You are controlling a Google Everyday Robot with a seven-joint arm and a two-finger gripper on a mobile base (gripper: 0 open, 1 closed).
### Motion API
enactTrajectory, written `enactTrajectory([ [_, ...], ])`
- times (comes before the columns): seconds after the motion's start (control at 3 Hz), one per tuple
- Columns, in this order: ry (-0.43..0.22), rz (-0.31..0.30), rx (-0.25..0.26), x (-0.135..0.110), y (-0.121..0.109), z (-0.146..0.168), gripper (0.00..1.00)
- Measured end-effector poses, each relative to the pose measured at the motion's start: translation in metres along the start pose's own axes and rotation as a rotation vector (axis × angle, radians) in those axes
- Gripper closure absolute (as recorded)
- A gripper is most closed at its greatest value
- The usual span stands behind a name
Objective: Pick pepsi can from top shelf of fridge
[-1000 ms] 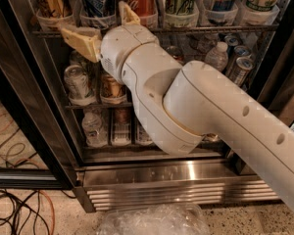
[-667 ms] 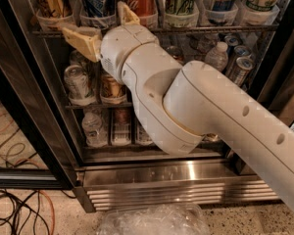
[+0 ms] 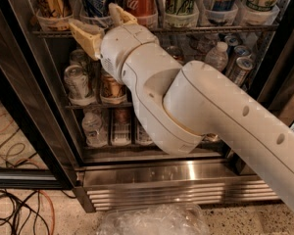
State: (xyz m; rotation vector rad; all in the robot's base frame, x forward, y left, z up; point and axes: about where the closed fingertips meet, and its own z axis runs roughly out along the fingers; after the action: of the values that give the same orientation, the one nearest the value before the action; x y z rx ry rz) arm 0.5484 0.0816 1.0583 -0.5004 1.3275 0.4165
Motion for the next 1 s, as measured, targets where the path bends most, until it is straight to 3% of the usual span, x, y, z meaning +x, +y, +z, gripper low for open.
enactTrajectory([
  [0.67,0.0,0.0,0.0,0.0,0.0,0.0,0.24],
  [1.0,0.0,0.0,0.0,0.0,0.0,0.0,0.36],
])
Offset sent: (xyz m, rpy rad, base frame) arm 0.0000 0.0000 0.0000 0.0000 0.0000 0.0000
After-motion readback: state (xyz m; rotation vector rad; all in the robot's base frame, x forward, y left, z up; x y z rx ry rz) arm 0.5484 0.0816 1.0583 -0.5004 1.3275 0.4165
